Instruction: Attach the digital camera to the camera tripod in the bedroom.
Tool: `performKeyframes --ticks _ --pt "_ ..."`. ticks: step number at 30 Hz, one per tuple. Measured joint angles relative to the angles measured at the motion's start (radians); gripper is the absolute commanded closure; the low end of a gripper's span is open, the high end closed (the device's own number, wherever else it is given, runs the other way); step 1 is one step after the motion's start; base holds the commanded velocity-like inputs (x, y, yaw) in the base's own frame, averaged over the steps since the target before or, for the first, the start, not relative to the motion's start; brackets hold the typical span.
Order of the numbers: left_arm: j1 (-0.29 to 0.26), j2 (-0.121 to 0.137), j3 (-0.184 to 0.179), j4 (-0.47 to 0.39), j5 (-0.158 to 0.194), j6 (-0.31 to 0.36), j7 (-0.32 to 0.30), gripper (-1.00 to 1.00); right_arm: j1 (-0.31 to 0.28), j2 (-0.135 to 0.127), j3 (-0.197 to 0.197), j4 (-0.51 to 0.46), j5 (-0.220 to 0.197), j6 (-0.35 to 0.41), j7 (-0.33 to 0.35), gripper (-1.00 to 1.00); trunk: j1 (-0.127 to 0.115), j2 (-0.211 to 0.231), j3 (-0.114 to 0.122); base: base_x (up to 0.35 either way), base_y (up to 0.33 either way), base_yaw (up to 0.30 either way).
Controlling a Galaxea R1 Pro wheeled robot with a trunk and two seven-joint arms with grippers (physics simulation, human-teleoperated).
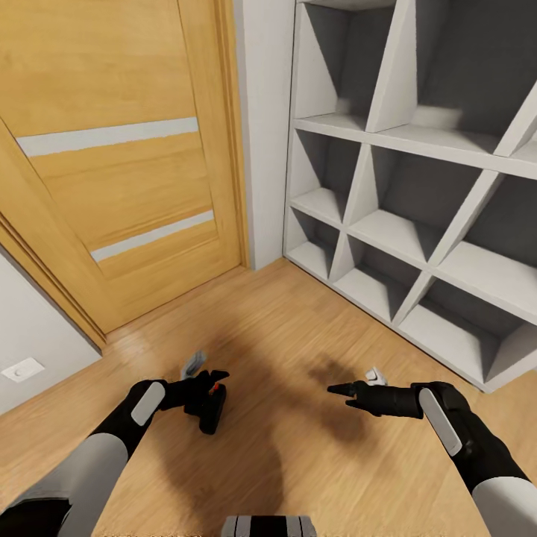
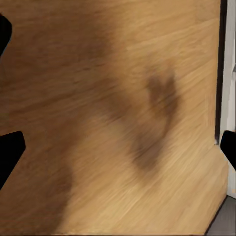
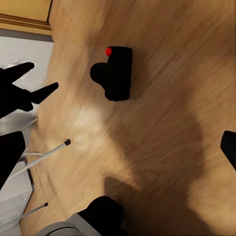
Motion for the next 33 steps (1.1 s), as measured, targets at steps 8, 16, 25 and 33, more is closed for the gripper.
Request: performKeyframes --ticks 8,16,25,33 --pt "0.0 -0.065 -0.008 -0.009 -0.228 -0.046 0.549 -1.0 0.0 0.0 0.0 0.0 0.001 0.0 -0.001 -1.0 0.004 -0.002 -0.031 0.0 0.0 0.0" --pt "0.0 -0.116 -0.013 -0.014 -0.261 -0.054 0.646 -1.0 0.0 0.0 0.0 0.0 0.001 0.0 -0.001 -1.0 0.007 -0.004 -0.062 0.0 0.0 0.0" --pt "0.0 -0.124 -0.014 -0.01 -0.264 -0.054 0.656 -1.0 0.0 0.0 0.0 0.0 0.002 0.0 0.001 -1.0 0.011 -0.006 -0.097 0.0 0.0 0.0" --pt "0.0 -0.132 -0.045 -0.023 -0.27 -0.056 0.638 -1.0 0.0 0.001 0.004 -0.019 -0.004 0.0 0.02 -1.0 0.015 -0.008 -0.128 0.0 0.0 0.0"
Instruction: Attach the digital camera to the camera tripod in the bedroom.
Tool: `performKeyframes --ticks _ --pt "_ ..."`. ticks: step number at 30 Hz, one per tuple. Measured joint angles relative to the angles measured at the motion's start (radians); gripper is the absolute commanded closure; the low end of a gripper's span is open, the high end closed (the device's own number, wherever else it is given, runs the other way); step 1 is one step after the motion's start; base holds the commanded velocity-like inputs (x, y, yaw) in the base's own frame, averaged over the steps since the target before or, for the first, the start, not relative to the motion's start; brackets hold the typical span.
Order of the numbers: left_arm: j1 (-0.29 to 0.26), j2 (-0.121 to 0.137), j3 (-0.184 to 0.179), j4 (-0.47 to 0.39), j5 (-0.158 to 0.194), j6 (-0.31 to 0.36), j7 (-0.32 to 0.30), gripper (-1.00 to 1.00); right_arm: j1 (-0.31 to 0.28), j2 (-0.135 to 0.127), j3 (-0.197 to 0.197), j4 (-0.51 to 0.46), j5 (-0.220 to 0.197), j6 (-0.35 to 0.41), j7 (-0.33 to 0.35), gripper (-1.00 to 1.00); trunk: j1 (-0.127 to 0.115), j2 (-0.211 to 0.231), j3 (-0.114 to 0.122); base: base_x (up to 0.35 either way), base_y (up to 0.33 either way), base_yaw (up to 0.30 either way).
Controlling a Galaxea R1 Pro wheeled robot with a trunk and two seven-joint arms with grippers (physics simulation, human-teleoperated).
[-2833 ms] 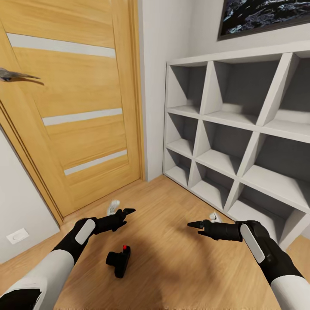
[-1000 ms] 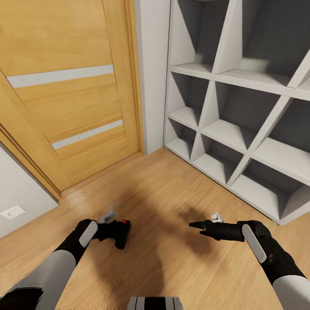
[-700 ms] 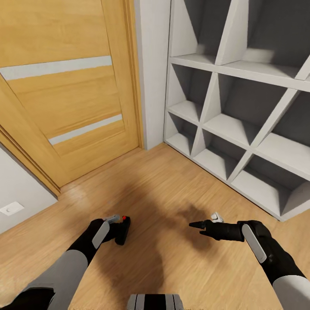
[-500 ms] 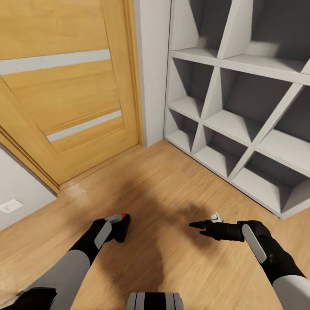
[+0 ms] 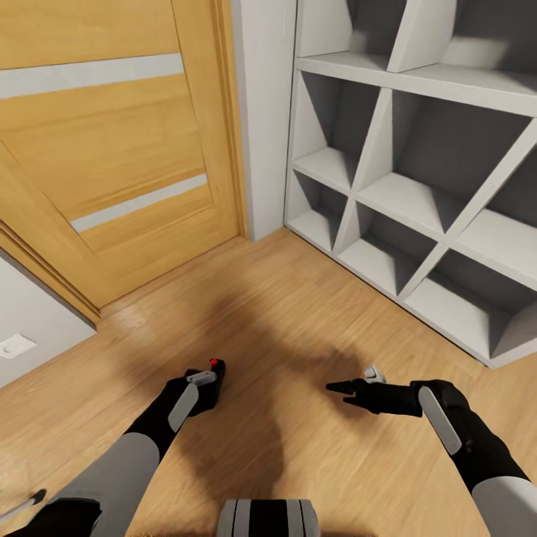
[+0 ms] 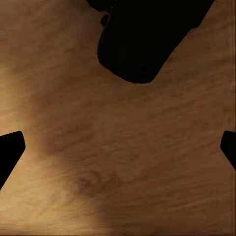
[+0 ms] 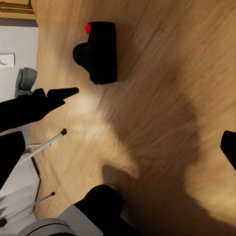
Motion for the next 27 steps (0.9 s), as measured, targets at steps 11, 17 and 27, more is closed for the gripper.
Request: performKeyframes --ticks 11,17,27 --pt "0.0 0.003 -0.125 -0.094 -0.006 -0.091 -0.085 -1.0 0.0 0.002 -0.001 -0.011 0.003 0.0 0.006 -1.0 0.005 -0.003 -0.043 0.0 0.0 0.0" --pt "0.0 0.006 -0.141 -0.127 -0.013 -0.12 -0.1 -1.0 0.0 0.001 -0.002 -0.013 0.0 0.0 0.011 -1.0 0.008 -0.004 -0.066 0.0 0.0 0.0" --pt "0.0 0.016 -0.145 -0.151 -0.124 -0.129 -0.103 -1.0 0.0 -0.001 0.0 -0.041 0.004 -0.001 0.053 -1.0 0.012 -0.006 -0.104 0.0 0.0 0.0"
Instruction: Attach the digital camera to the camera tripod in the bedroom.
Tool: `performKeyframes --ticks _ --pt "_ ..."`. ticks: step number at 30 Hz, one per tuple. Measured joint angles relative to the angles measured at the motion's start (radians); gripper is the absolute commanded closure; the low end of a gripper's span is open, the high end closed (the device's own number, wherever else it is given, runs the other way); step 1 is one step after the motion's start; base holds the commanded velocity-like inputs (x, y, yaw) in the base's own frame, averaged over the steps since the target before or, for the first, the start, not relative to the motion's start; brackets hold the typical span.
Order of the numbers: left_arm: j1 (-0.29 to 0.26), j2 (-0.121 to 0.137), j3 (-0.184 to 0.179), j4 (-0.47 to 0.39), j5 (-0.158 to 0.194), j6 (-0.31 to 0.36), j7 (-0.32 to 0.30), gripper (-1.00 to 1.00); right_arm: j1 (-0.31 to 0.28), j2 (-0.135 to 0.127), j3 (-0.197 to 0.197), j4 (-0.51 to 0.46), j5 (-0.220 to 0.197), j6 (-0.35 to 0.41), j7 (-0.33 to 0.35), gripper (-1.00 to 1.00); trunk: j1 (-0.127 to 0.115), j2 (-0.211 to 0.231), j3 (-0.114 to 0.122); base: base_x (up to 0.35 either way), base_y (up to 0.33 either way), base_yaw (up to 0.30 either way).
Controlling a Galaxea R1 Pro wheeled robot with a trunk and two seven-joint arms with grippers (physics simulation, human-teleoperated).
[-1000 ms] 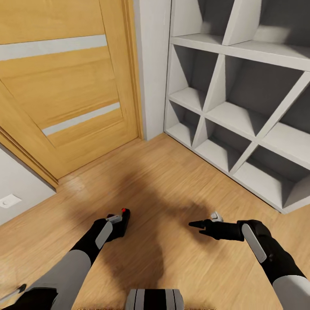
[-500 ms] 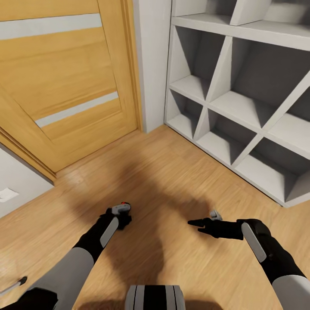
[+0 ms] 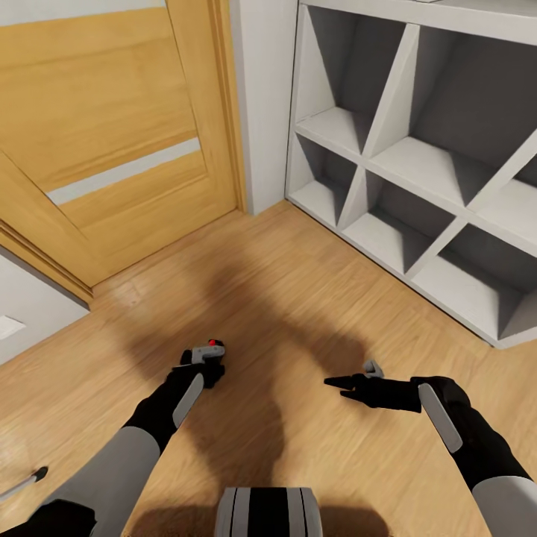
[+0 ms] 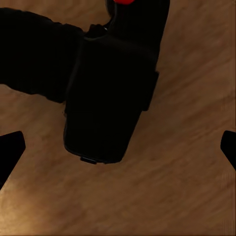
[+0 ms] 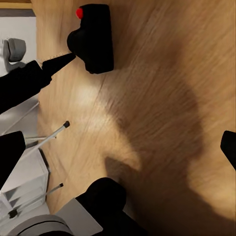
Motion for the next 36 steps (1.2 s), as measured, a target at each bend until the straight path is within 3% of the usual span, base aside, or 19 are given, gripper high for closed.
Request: performKeyframes --ticks 17,20,25,29,36 --pt "0.0 0.001 -0.001 0.017 -0.071 -0.001 0.0 -1.0 0.0 -0.001 0.0 -0.003 -0.001 0.0 0.006 -1.0 0.008 -0.004 -0.066 0.0 0.0 0.0" --pt "0.0 0.0 -0.001 0.017 -0.082 -0.002 0.001 -1.0 0.0 -0.002 0.003 -0.023 -0.005 0.0 0.069 -1.0 0.009 -0.005 -0.077 0.0 0.0 0.0" --pt "0.0 0.0 -0.001 0.014 -0.085 -0.003 0.0 -1.0 0.0 -0.01 0.007 -0.036 -0.001 0.0 0.29 -1.0 0.011 -0.006 -0.097 0.0 0.0 0.0" --pt "0.0 0.0 -0.001 0.014 -0.085 -0.025 0.001 -1.0 0.0 -0.044 0.009 -0.034 0.008 -0.001 0.459 -1.0 0.013 -0.007 -0.112 0.0 0.0 0.0" --pt "0.0 -0.001 -0.001 0.016 -0.085 -0.088 0.001 -1.0 0.0 -0.08 0.012 -0.031 0.019 -0.003 0.565 -1.0 0.016 -0.008 -0.139 0.0 0.0 0.0"
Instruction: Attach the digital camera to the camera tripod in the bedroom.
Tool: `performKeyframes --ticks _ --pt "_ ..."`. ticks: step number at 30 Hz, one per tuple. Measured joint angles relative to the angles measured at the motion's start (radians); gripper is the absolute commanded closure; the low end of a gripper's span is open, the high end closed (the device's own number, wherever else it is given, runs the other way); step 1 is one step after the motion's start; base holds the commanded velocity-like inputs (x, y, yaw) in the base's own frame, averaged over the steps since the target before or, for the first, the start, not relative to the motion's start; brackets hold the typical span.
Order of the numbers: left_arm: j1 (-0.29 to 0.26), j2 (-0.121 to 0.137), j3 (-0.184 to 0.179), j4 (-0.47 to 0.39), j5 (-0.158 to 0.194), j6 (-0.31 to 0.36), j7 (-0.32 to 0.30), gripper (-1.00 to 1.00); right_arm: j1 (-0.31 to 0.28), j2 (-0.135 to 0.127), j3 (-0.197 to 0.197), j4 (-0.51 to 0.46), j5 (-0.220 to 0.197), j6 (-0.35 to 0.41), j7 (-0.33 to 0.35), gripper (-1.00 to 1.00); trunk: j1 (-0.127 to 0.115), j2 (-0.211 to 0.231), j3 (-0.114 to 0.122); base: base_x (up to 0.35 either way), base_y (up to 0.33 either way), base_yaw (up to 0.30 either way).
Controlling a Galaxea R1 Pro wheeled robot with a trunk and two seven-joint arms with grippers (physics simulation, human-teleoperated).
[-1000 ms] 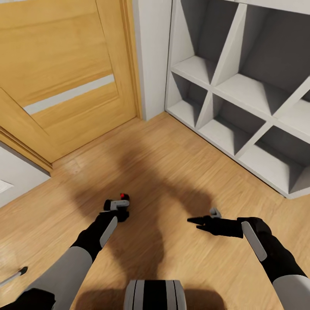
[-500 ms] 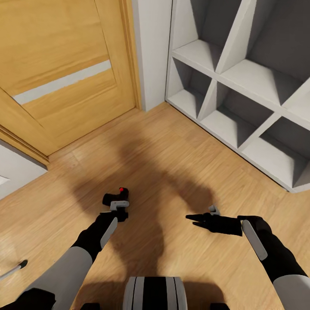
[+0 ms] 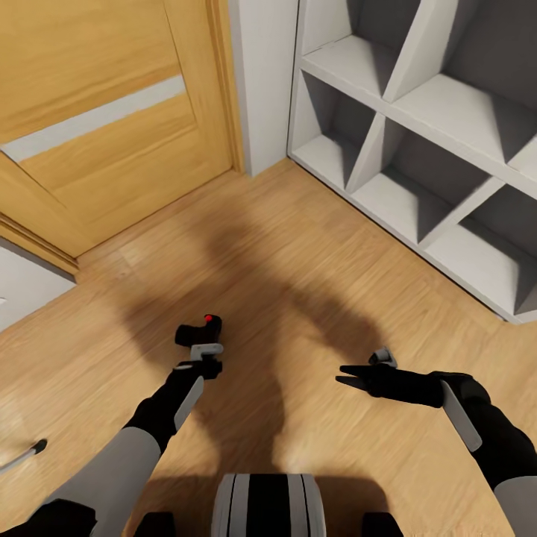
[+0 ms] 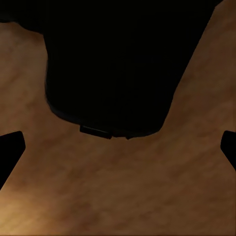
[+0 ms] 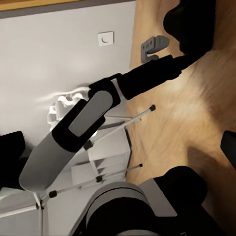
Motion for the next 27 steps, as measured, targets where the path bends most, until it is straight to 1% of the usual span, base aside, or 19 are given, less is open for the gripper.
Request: performKeyframes --ticks 10,17,27 --pt "0.0 -0.001 0.0 0.001 0.0 -0.019 0.001 -1.0 0.0 -0.006 0.001 0.005 0.007 0.0 0.019 -1.0 0.004 -0.002 -0.039 0.0 0.0 0.0" --pt "0.0 -0.001 0.0 0.001 0.0 -0.022 0.002 -1.0 0.0 -0.005 0.001 0.006 0.041 0.0 0.02 -1.0 0.008 -0.004 -0.066 0.0 0.0 0.0" --pt "0.0 0.0 0.0 0.0 -0.002 -0.016 0.007 -1.0 0.0 -0.003 0.001 0.007 0.056 0.0 0.02 -1.0 0.008 -0.004 -0.066 0.0 0.0 0.0"
